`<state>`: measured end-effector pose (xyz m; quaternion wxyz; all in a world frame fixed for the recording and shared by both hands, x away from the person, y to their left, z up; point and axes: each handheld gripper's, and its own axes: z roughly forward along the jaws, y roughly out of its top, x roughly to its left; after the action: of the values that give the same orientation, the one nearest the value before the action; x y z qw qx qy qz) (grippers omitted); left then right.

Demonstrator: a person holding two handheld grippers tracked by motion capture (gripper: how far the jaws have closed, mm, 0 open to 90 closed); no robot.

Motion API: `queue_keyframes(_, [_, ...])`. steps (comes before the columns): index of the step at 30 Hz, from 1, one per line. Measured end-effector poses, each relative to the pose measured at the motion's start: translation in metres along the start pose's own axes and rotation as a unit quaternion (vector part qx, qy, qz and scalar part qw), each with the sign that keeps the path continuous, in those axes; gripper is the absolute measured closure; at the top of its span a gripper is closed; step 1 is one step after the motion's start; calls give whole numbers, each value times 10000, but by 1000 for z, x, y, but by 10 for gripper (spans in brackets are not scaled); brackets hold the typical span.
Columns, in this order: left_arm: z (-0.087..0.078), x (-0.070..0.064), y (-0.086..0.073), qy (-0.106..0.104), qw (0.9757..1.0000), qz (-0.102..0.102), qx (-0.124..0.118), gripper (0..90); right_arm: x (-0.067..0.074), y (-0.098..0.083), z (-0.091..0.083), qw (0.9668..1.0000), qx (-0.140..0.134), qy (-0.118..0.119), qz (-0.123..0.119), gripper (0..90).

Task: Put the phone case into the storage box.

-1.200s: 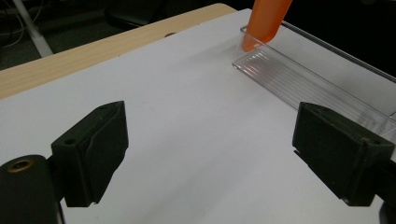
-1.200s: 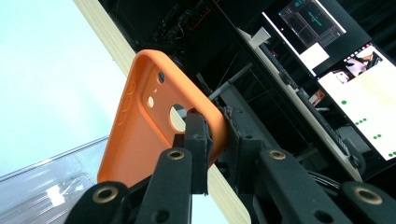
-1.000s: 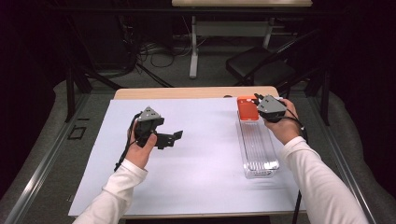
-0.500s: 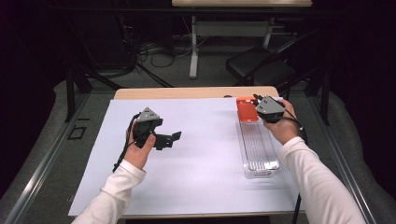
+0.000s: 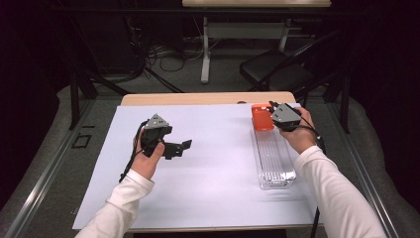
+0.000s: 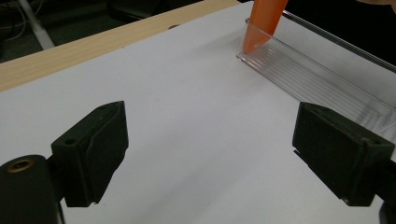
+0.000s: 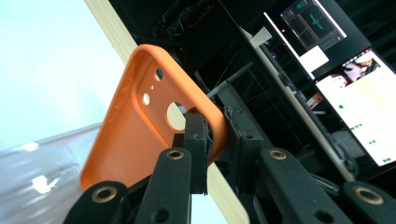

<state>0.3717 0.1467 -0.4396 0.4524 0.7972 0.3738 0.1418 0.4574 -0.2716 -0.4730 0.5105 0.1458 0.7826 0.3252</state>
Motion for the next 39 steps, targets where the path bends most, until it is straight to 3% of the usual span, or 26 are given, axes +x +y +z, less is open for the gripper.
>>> queue_keyframes(10, [0, -2, 2, -34, 10000, 13, 1, 108, -7, -2, 3, 9992, 295, -17, -286, 784])
queue_keyframes(26, [3, -4, 3, -47, 10000, 41, 6, 108, -16, -15, 7, 9985, 520, -130, 65, 767])
queue_keyframes(39, [2, -3, 2, -35, 10000, 28, 15, 108, -15, -17, 10, 9980, 596, -208, 55, 734])
